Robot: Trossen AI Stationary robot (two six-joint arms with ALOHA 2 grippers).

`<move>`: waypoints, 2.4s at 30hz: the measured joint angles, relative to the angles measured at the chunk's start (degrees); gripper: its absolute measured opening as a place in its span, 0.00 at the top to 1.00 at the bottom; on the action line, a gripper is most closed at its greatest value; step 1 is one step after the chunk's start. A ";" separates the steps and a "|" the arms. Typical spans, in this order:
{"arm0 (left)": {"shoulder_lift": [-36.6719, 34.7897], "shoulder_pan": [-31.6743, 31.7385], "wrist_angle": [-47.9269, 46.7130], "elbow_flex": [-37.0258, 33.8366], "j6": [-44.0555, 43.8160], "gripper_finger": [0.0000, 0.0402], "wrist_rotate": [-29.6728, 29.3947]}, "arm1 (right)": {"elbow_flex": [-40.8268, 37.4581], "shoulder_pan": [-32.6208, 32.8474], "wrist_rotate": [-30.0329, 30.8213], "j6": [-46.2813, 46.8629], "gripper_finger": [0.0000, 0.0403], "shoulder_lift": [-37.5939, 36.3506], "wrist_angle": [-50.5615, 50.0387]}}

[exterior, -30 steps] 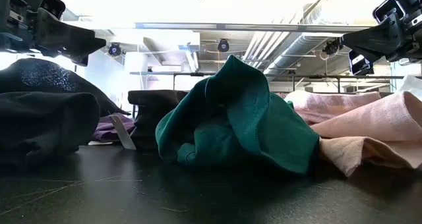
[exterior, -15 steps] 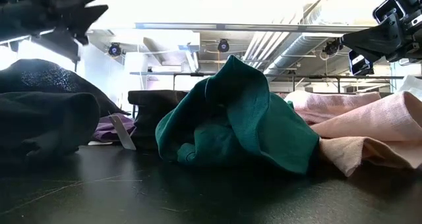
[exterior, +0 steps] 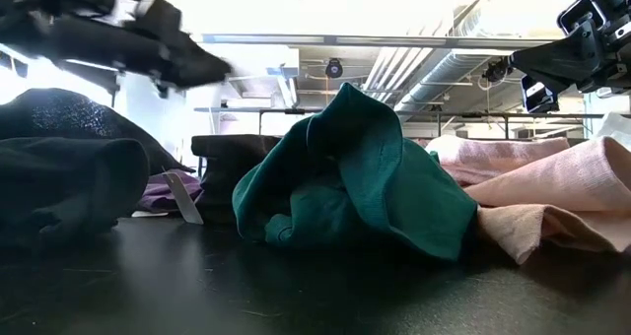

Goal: Sort towels by color in basket
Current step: Put the pink towel into the top transparent bin

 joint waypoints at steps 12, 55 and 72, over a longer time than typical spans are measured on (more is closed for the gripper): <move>26.11 10.11 -29.38 24.66 -8.66 0.66 5.08 | -0.02 0.00 0.00 -0.02 1.00 0.00 0.00; 43.48 7.11 -30.01 37.52 8.78 0.99 -5.68 | -0.02 0.00 0.11 0.53 1.00 0.00 -0.02; 37.21 -14.67 -20.84 37.56 25.90 1.00 -17.55 | -0.06 0.00 1.75 6.51 1.00 -0.02 10.72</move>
